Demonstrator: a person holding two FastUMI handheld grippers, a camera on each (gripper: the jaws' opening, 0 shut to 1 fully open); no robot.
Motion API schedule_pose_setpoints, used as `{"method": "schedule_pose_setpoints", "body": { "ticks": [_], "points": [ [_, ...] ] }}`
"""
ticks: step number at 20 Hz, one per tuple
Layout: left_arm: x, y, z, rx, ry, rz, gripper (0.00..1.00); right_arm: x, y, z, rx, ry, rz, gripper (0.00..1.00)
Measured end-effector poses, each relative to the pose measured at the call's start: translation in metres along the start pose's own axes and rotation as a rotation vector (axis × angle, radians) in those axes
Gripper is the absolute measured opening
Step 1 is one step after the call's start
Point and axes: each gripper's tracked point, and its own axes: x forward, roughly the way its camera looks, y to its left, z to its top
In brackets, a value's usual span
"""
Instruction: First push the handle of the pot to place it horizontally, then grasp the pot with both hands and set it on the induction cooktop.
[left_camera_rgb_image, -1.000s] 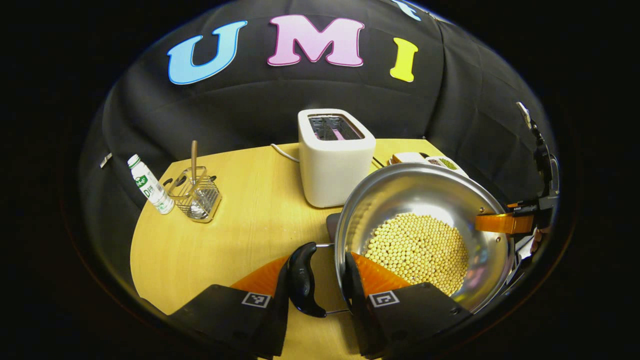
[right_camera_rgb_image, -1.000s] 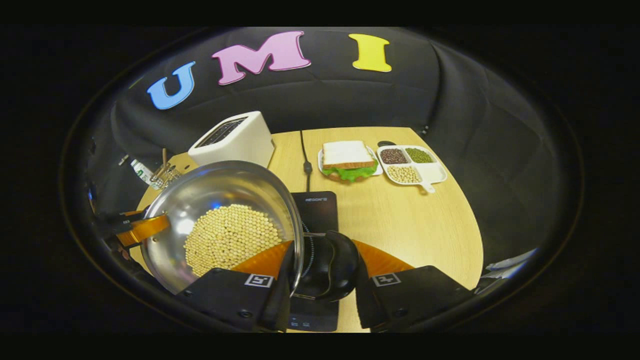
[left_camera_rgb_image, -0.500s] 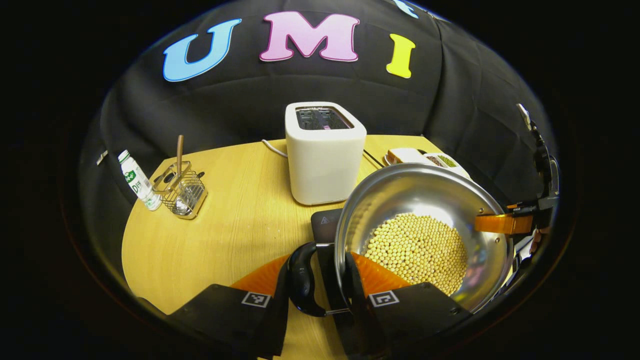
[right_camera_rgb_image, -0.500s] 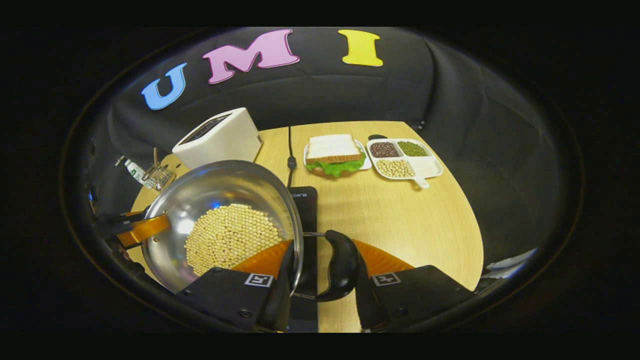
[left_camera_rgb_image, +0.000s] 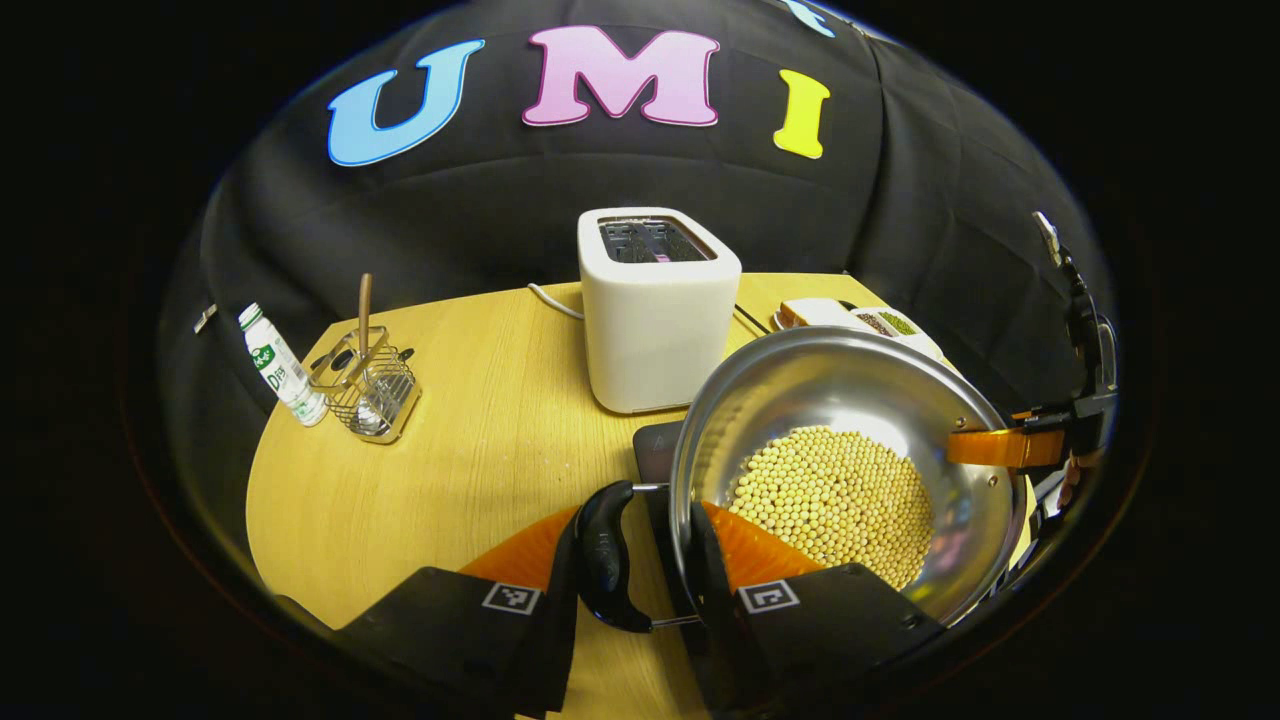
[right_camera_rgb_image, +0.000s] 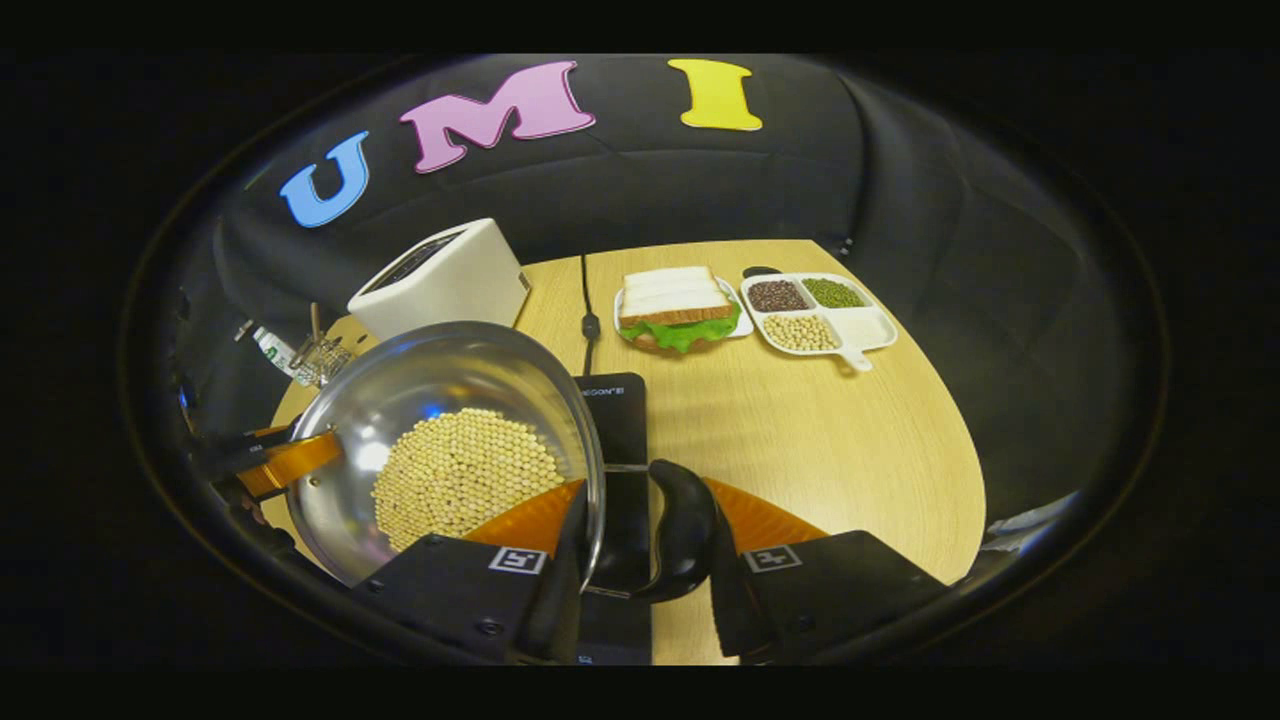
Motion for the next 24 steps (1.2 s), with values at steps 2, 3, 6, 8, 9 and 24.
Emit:
{"method": "schedule_pose_setpoints", "body": {
  "ticks": [2,3,6,8,9,24],
  "points": [
    [0.0006,-0.0004,-0.0006,-0.002,0.001,0.001,0.58,-0.0004,0.0001,0.0003,0.006,0.001,0.0,0.53],
    [-0.0004,-0.0007,0.0006,-0.002,0.0,0.001,0.58,0.0002,-0.0004,0.0003,0.008,0.002,0.001,0.56],
    [0.0004,-0.0004,-0.0002,-0.005,0.0,0.004,0.59,0.0005,-0.0005,-0.0002,0.024,0.009,0.0,0.57],
    [0.0005,-0.0007,0.0001,-0.006,0.0,0.007,0.59,0.0004,-0.0012,-0.0002,0.026,0.009,-0.001,0.57],
    [0.0004,-0.0004,0.0002,-0.006,-0.001,0.009,0.6,0.0002,-0.0004,0.0001,0.026,0.011,-0.002,0.58],
    [-0.0056,-0.0072,0.001,0.074,-0.033,0.042,0.97,-0.0039,-0.006,0.0071,0.059,-0.027,-0.038,0.99]
  ]
}}
